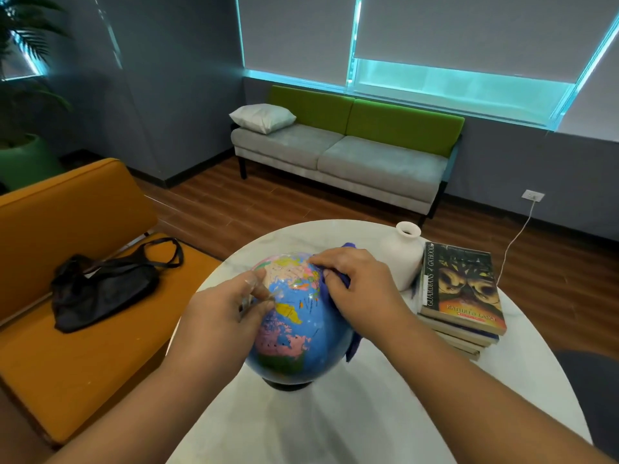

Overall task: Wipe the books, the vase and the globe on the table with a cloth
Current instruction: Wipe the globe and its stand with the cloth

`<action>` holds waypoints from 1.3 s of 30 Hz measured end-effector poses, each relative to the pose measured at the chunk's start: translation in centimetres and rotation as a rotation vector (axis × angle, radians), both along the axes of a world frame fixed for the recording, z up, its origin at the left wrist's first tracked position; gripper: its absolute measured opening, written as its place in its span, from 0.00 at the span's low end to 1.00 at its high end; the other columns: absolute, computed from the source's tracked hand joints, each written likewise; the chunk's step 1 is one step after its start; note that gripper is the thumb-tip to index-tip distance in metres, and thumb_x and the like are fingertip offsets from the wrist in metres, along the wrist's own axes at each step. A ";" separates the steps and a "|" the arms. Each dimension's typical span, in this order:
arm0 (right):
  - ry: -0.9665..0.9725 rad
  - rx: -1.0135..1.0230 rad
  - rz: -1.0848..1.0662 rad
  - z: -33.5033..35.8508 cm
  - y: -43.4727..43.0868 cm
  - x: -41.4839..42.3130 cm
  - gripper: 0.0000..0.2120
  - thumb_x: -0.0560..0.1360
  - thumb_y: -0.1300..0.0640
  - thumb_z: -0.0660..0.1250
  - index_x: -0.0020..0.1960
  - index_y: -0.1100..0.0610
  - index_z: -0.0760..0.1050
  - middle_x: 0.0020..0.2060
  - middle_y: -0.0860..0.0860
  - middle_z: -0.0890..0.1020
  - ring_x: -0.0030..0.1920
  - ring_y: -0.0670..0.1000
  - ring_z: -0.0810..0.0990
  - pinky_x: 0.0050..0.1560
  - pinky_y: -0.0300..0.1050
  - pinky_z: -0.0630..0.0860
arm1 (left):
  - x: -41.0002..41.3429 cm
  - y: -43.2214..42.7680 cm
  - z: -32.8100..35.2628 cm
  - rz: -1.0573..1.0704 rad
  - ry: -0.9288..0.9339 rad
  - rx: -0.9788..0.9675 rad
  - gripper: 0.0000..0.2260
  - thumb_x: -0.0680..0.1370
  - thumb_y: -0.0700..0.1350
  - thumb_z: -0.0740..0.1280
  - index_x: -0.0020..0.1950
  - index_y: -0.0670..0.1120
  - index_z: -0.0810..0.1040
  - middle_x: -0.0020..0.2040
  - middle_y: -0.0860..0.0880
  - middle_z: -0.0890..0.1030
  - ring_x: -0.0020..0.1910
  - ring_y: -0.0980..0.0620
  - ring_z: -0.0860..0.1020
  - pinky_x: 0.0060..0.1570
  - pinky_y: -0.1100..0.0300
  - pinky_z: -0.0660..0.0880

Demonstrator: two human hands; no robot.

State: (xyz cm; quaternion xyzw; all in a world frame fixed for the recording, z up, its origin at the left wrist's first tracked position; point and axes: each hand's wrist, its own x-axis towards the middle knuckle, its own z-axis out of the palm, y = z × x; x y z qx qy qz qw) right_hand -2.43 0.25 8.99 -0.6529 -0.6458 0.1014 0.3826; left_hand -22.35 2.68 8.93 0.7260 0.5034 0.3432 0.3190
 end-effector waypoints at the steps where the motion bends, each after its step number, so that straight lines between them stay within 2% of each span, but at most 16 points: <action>1: -0.024 -0.006 0.016 0.0 -0.1 0.0 0.15 0.76 0.61 0.63 0.58 0.50 0.81 0.56 0.44 0.80 0.60 0.46 0.72 0.64 0.40 0.69 | 0.0 0.0 0.0 -0.003 0.002 0.004 0.13 0.73 0.41 0.73 0.42 0.59 0.76 0.60 0.58 0.80 0.61 0.55 0.77 0.57 0.50 0.77; 6: -0.317 0.139 0.478 -0.5 -2.1 -1.8 0.16 0.71 0.61 0.61 0.54 0.55 0.83 0.54 0.48 0.82 0.53 0.57 0.77 0.57 0.50 0.75 | -0.3 0.2 0.0 -0.068 0.071 0.037 0.14 0.75 0.42 0.71 0.39 0.62 0.75 0.61 0.56 0.80 0.61 0.54 0.77 0.55 0.50 0.79; 8: -0.351 0.159 0.550 -0.3 -1.5 -1.2 0.15 0.70 0.62 0.62 0.53 0.56 0.83 0.53 0.49 0.83 0.52 0.58 0.78 0.56 0.51 0.75 | -0.3 0.0 0.1 -0.085 0.083 0.034 0.14 0.75 0.43 0.71 0.39 0.62 0.75 0.62 0.56 0.80 0.61 0.55 0.77 0.54 0.51 0.79; 10: -0.257 0.143 0.466 0.1 -0.7 -0.2 0.15 0.71 0.60 0.63 0.54 0.54 0.83 0.53 0.47 0.83 0.53 0.52 0.77 0.57 0.46 0.74 | -0.2 -0.2 0.2 -0.081 0.077 0.003 0.11 0.76 0.43 0.70 0.39 0.58 0.75 0.64 0.57 0.78 0.62 0.55 0.76 0.53 0.53 0.80; 12: -0.081 0.051 0.286 0.5 0.3 0.6 0.14 0.73 0.60 0.64 0.55 0.51 0.83 0.54 0.44 0.82 0.55 0.44 0.74 0.60 0.42 0.72 | -0.2 -0.2 0.1 -0.075 0.078 -0.014 0.10 0.76 0.43 0.69 0.39 0.56 0.75 0.66 0.58 0.76 0.62 0.54 0.75 0.52 0.53 0.80; 15: 0.001 -0.016 0.150 0.5 0.8 0.5 0.15 0.75 0.63 0.65 0.57 0.50 0.82 0.55 0.43 0.81 0.57 0.41 0.73 0.64 0.44 0.71 | -0.1 -0.3 0.3 -0.075 0.073 -0.010 0.10 0.76 0.42 0.69 0.39 0.56 0.75 0.66 0.59 0.76 0.62 0.55 0.75 0.53 0.54 0.80; 17: -0.050 0.039 0.186 0.3 0.0 -0.2 0.15 0.73 0.62 0.64 0.55 0.51 0.83 0.54 0.44 0.82 0.56 0.46 0.74 0.60 0.45 0.73 | -0.1 -0.3 0.3 -0.074 0.064 -0.019 0.11 0.76 0.42 0.69 0.39 0.56 0.75 0.65 0.59 0.76 0.60 0.57 0.75 0.52 0.56 0.80; 21: -0.224 0.111 0.455 -0.1 -2.0 -1.8 0.16 0.70 0.59 0.61 0.52 0.52 0.83 0.51 0.44 0.83 0.52 0.51 0.74 0.55 0.45 0.74 | -0.2 -0.4 0.2 -0.100 0.092 0.020 0.15 0.76 0.43 0.69 0.39 0.63 0.73 0.63 0.56 0.78 0.60 0.57 0.75 0.53 0.60 0.79; 24: -0.188 0.133 0.431 -0.2 -1.5 -1.3 0.15 0.70 0.58 0.61 0.51 0.51 0.84 0.50 0.43 0.83 0.52 0.50 0.75 0.56 0.43 0.74 | -0.2 -0.4 0.2 -0.103 0.101 0.024 0.14 0.76 0.43 0.69 0.39 0.62 0.73 0.64 0.58 0.77 0.61 0.58 0.74 0.52 0.61 0.79; 27: 0.083 0.110 0.217 -0.6 -0.4 -0.1 0.14 0.71 0.60 0.64 0.50 0.50 0.84 0.49 0.42 0.83 0.54 0.43 0.77 0.58 0.34 0.71 | -0.3 -0.3 0.1 -0.097 0.090 0.027 0.12 0.76 0.43 0.70 0.38 0.59 0.75 0.64 0.60 0.77 0.61 0.57 0.76 0.54 0.58 0.79; 29: 0.330 -0.051 0.044 -0.8 0.5 0.9 0.14 0.73 0.63 0.64 0.49 0.48 0.84 0.49 0.41 0.83 0.54 0.40 0.78 0.58 0.33 0.71 | -0.4 -0.2 -0.1 -0.109 0.066 0.039 0.11 0.75 0.41 0.71 0.42 0.58 0.76 0.62 0.62 0.78 0.62 0.58 0.76 0.57 0.55 0.78; 32: 0.684 -0.376 -0.131 -1.6 1.4 2.4 0.17 0.77 0.63 0.59 0.47 0.48 0.83 0.48 0.45 0.84 0.51 0.47 0.80 0.46 0.39 0.77 | -0.8 -0.2 -0.6 -0.129 0.028 0.042 0.11 0.75 0.40 0.71 0.51 0.55 0.78 0.54 0.64 0.80 0.59 0.60 0.77 0.59 0.53 0.77; 34: 0.818 -0.441 -0.177 -2.1 1.2 2.7 0.18 0.78 0.64 0.57 0.47 0.49 0.83 0.48 0.49 0.84 0.49 0.50 0.82 0.41 0.40 0.78 | -0.8 -0.2 -0.7 -0.133 0.024 0.041 0.08 0.75 0.39 0.71 0.47 0.53 0.80 0.54 0.65 0.80 0.60 0.62 0.76 0.61 0.55 0.76; 35: 0.813 -0.416 -0.173 -2.3 1.0 2.7 0.18 0.78 0.64 0.57 0.49 0.49 0.83 0.48 0.49 0.84 0.51 0.50 0.81 0.43 0.41 0.79 | -0.8 -0.1 -0.6 -0.137 0.026 0.050 0.09 0.75 0.39 0.71 0.45 0.54 0.80 0.55 0.66 0.79 0.60 0.63 0.75 0.61 0.57 0.76; 37: 0.649 -0.275 -0.162 -2.7 0.4 1.8 0.17 0.77 0.65 0.59 0.53 0.48 0.83 0.51 0.43 0.82 0.54 0.46 0.79 0.54 0.42 0.78 | -0.7 -0.1 -0.3 -0.144 0.039 0.057 0.14 0.75 0.39 0.70 0.42 0.60 0.77 0.56 0.66 0.79 0.61 0.63 0.74 0.60 0.58 0.76; 39: 0.423 -0.005 -0.112 -2.8 -0.8 0.5 0.16 0.74 0.64 0.62 0.54 0.49 0.83 0.51 0.39 0.80 0.56 0.42 0.77 0.61 0.40 0.73 | -0.7 0.0 -0.2 -0.159 0.059 0.066 0.17 0.76 0.40 0.70 0.38 0.63 0.75 0.59 0.65 0.78 0.62 0.63 0.74 0.58 0.60 0.77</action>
